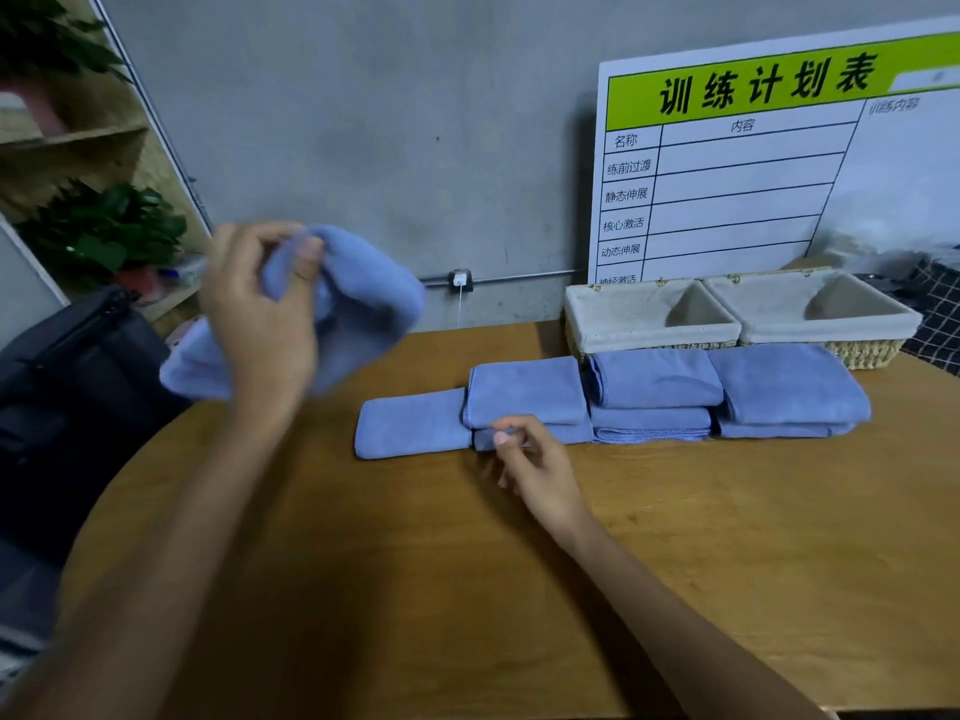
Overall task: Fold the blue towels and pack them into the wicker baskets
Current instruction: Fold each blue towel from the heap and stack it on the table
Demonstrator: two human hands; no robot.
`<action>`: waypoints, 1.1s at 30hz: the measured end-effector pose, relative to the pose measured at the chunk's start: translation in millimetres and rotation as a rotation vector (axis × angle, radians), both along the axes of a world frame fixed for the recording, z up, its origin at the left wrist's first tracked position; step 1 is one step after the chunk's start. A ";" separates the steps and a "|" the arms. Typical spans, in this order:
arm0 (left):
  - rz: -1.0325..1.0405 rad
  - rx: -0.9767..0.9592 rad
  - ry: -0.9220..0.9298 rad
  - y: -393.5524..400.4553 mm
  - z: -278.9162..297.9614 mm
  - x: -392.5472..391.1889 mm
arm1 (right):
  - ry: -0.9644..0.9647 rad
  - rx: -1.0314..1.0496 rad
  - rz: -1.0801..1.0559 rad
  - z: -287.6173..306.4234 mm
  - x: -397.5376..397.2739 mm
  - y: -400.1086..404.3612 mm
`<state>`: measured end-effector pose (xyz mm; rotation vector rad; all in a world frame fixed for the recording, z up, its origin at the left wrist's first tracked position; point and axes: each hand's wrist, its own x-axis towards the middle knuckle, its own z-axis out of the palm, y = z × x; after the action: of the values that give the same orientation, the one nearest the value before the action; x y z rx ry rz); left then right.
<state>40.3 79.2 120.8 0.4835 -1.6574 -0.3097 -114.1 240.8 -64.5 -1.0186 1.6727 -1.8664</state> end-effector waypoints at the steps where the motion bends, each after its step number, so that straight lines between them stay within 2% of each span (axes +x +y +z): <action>1: -0.051 0.001 -0.054 27.3 -10.0 -1.0 | -0.031 0.008 0.008 3.9 -5.6 8.5; 4: -0.153 0.000 -0.304 96.4 -76.9 -11.0 | -0.047 0.073 0.080 -1.9 -27.6 35.7; 7: -0.208 0.212 -0.524 145.5 -158.5 -24.2 | 0.003 0.164 0.131 -11.4 -45.6 67.9; 10: -0.256 0.351 -0.487 171.5 -196.5 -42.2 | 0.080 0.253 0.164 -11.2 -54.3 94.2; 13: -0.421 0.424 -0.384 185.9 -191.1 -54.6 | 0.206 0.304 0.197 -6.0 -64.3 109.0; 15: -0.564 0.405 -0.414 188.3 -186.2 -55.0 | 0.256 0.316 0.219 -3.4 -72.1 112.0; 17: -0.611 0.381 -0.455 178.0 -187.6 -52.3 | 0.232 0.302 0.229 -2.4 -78.8 112.1; 19: -0.566 0.373 -0.459 159.9 -189.8 -48.9 | 0.202 0.272 0.204 -2.8 -81.3 109.9; 21: -0.436 0.291 -0.522 140.8 -193.0 -44.9 | 0.198 0.248 0.157 -5.6 -82.4 106.4; 24: -0.220 0.135 -0.775 118.0 -201.9 -34.1 | 0.259 0.247 0.035 -12.2 -85.1 101.8; 26: -0.169 0.140 -0.915 106.6 -208.5 -25.1 | 0.279 0.232 -0.046 -10.6 -86.7 100.2; 29: -0.270 0.196 -0.923 92.9 -209.2 -19.0 | 0.132 0.149 -0.036 -0.6 -86.8 101.4; 31: -0.314 0.145 -0.887 86.3 -200.2 -18.8 | 0.010 0.148 0.009 7.9 -87.1 103.3; 32: -0.363 0.147 -0.851 83.3 -195.1 -19.2 | 0.051 0.205 0.042 10.4 -88.1 103.7; 33: -0.446 0.202 -0.795 81.5 -190.6 -20.1 | 0.178 0.305 0.081 11.7 -89.0 103.7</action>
<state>20.2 160.7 -69.9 0.4031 -2.5308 -0.6779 -203.1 344.5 -52.8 -1.1280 1.9138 -1.4482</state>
